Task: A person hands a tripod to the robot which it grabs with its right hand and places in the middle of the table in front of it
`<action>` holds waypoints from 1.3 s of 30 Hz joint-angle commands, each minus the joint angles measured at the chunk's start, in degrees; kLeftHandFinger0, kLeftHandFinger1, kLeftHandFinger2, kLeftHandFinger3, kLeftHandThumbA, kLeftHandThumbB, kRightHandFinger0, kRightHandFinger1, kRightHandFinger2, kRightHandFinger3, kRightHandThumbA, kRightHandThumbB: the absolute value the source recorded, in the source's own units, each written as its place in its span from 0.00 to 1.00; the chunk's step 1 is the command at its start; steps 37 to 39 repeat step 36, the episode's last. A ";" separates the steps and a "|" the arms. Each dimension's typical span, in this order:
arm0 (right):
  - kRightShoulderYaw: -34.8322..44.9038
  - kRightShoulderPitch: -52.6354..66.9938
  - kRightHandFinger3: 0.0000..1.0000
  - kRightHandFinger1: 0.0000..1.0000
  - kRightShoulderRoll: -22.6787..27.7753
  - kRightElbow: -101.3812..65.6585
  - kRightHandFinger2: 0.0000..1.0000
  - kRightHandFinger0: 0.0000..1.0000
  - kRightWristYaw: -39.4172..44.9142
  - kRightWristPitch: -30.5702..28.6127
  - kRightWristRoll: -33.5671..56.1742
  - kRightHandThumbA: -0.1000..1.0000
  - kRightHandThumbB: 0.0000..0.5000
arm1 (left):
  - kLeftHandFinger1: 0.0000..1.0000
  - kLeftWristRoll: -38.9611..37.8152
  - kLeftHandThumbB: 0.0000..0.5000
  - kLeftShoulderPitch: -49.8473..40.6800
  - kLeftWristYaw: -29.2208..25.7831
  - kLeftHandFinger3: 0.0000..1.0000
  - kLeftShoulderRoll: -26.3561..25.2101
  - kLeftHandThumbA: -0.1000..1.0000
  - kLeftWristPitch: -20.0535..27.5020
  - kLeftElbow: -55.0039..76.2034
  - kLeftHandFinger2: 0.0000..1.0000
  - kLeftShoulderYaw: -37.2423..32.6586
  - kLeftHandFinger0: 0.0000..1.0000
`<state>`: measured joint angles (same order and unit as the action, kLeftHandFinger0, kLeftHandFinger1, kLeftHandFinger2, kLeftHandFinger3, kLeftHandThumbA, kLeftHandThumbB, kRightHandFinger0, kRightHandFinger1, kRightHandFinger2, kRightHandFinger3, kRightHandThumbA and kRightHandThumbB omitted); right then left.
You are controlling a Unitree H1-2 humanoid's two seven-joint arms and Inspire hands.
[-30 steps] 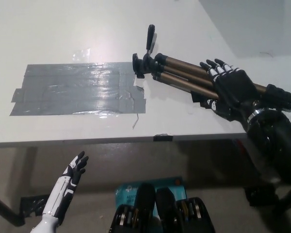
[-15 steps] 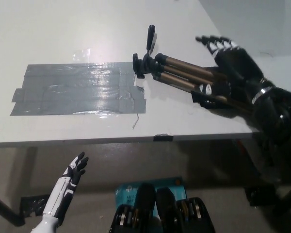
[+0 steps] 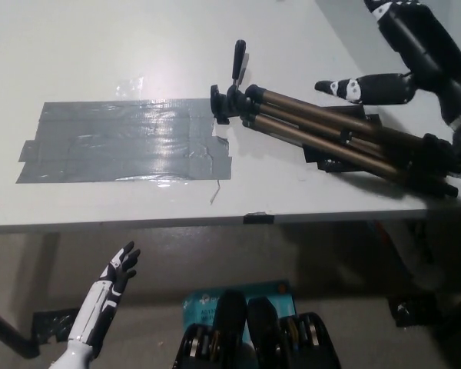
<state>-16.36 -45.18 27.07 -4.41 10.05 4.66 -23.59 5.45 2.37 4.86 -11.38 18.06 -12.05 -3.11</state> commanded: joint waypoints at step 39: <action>9.15 49.02 1.00 1.00 -23.70 1.41 1.00 0.97 -14.40 -20.92 9.72 0.60 0.36 | 1.00 -0.15 0.61 -3.68 0.29 1.00 -0.14 1.00 6.75 -4.15 1.00 -0.48 1.00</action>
